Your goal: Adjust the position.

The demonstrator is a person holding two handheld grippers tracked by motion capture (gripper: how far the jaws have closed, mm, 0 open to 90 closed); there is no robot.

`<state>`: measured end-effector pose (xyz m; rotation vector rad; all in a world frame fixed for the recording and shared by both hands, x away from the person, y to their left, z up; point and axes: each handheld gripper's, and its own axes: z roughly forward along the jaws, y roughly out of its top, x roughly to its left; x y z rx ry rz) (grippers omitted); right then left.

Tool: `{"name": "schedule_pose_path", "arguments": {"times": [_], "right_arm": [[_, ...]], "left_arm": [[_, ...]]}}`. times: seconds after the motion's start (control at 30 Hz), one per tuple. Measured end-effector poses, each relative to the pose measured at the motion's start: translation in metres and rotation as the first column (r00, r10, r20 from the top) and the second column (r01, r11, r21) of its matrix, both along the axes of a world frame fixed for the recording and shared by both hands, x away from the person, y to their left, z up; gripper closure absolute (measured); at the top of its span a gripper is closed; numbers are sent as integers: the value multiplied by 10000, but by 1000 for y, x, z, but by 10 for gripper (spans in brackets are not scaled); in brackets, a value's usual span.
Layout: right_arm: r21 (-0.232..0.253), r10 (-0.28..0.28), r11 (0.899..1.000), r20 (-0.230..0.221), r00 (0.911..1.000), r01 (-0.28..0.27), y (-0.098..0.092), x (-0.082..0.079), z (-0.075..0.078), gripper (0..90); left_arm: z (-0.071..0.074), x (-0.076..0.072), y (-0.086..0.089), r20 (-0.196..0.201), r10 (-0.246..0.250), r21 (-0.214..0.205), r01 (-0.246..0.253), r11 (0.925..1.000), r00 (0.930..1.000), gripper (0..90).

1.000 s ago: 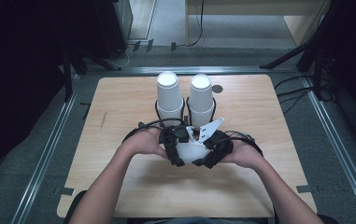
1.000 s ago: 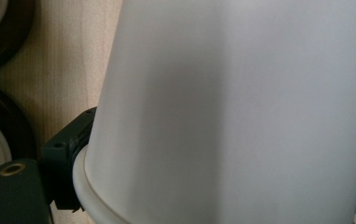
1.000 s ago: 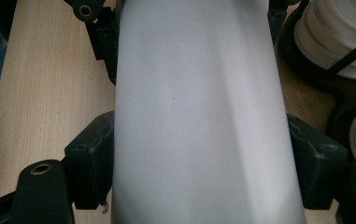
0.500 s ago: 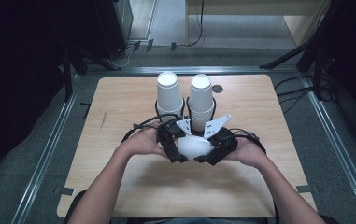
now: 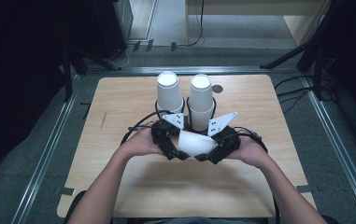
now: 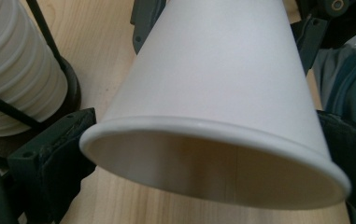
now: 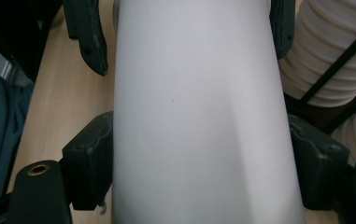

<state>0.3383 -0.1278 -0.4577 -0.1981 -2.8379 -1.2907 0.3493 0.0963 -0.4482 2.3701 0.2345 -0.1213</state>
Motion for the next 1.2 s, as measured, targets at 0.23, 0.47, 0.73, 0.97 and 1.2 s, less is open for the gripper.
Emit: {"name": "schedule_pose_path", "arguments": {"times": [0.23,0.47,0.73,0.97,1.2], "right_arm": [[425,10,9991,-138,9999,-4,-1,0,3,213],[800,140,9967,-344,9993,-112,-1,0,4,212],[862,245,9961,-401,9989,-210,-1,0,4,214],[687,130,9976,-513,9986,-94,0,1,1,217],[752,-35,9971,-835,9965,98,0,3,3,208]], "left_arm": [[-3,1,0,-315,53,-389,-65,9992,9995,0],[-2,0,1,-359,-214,-615,191,9979,9991,11],[-1,-1,4,-289,-216,-726,194,9972,9993,83],[-2,1,2,-433,-207,-412,189,9990,9988,102],[-1,4,3,-707,-92,-440,61,9990,9975,113]]}}
